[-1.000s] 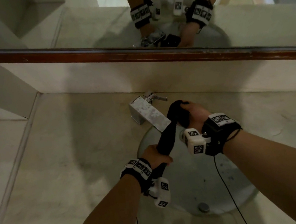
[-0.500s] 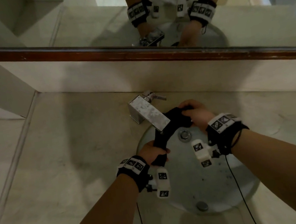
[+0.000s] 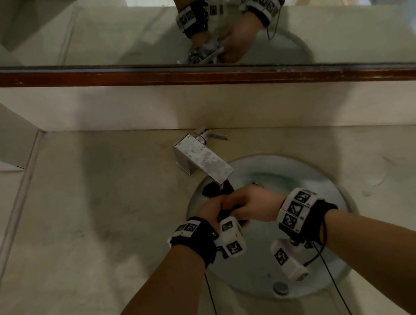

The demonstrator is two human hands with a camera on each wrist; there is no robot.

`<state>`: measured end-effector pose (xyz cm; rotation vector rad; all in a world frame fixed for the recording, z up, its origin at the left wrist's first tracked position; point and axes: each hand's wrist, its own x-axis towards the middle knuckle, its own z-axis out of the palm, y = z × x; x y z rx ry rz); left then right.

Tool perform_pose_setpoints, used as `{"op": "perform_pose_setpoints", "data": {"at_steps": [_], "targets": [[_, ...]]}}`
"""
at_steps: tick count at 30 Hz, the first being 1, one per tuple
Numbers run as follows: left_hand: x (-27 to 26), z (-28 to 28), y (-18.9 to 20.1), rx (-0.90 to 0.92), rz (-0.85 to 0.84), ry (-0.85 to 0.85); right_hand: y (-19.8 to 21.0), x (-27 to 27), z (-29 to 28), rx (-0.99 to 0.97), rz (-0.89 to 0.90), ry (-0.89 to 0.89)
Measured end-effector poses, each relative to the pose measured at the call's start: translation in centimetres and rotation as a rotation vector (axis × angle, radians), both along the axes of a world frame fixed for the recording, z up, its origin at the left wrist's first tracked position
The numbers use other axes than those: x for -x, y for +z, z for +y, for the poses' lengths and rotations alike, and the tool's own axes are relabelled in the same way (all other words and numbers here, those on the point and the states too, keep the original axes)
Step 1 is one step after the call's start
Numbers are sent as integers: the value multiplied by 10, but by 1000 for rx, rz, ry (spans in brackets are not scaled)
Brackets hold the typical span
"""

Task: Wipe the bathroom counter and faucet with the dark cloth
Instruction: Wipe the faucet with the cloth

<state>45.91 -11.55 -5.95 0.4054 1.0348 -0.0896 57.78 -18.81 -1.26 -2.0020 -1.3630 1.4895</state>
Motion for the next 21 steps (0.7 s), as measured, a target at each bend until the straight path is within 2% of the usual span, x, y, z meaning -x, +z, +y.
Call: {"op": "perform_pose_setpoints", "data": {"at_steps": [2, 4, 6, 8, 9, 10, 13, 15, 16, 19, 21], "targets": [[-2, -3, -5, -78, 75, -127, -2, -7, 4, 33, -3, -243], [-5, -1, -6, -294, 177, -271, -6, -15, 10, 127, 26, -542], [-7, 0, 0, -534, 237, -472, -7, -15, 18, 310, 251, -747], [-7, 3, -1, -762, 232, -699, -13, -10, 24, 395, 512, -885], [-6, 4, -4, -816, 221, -759, -16, -8, 28, 391, 552, -889], [-5, 4, -8, -831, 210, -785, -22, -7, 32, 350, 518, -881], [2, 10, -12, -919, 167, -753, -31, -5, 44, 267, 421, -949], [4, 14, -9, -879, 128, -653, -30, -5, 50, 262, 356, -891], [4, 15, -7, -834, 104, -594, -31, -4, 50, 256, 372, -874], [8, 18, -4, -613, 56, -445, -30, -4, 44, 228, 582, -966], [11, 21, 1, -454, 49, -378, -32, -7, 39, 251, 668, -967]]}}
